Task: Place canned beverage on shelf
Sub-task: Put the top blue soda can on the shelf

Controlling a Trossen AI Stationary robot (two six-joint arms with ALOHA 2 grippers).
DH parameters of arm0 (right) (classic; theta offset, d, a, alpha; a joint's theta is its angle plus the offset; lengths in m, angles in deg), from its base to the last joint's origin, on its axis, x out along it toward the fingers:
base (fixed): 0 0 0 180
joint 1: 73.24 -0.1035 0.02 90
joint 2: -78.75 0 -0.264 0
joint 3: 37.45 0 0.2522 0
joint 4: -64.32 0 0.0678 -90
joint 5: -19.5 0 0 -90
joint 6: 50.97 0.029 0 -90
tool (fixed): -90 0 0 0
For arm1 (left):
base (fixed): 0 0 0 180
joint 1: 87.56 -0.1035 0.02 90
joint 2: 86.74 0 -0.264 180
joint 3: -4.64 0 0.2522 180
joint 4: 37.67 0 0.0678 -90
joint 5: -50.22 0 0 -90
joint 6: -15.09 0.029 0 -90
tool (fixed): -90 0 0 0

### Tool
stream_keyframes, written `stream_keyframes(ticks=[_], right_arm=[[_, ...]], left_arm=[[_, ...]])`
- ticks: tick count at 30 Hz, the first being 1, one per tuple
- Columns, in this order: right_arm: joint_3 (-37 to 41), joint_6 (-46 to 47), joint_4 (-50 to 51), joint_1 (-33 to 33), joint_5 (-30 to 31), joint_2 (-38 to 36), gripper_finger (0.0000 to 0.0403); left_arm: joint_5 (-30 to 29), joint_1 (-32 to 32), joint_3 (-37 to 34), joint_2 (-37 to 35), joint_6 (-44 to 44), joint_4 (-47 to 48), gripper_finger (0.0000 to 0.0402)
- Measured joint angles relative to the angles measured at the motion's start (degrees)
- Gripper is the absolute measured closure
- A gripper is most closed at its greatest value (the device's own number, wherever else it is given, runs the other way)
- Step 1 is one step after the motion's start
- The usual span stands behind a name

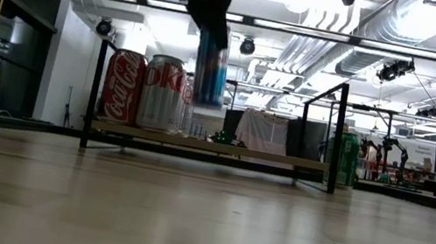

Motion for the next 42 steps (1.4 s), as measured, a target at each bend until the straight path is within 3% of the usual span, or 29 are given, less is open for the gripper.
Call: stream_keyframes(ticks=[14, 42], right_arm=[[0.00, 0.02, 0.00, 0.00, 0.02, 0.04, 0.0148], [0.00, 0.46, -0.01, 0.02, 1.31, 0.11, 0.0148]], left_arm=[[7.04, -6.20, 0.00, 5.32, 2.06, 0.76, 0.0267], [11.09, -6.54, 0.07, 3.79, 2.12, 2.32, 0.0190]])
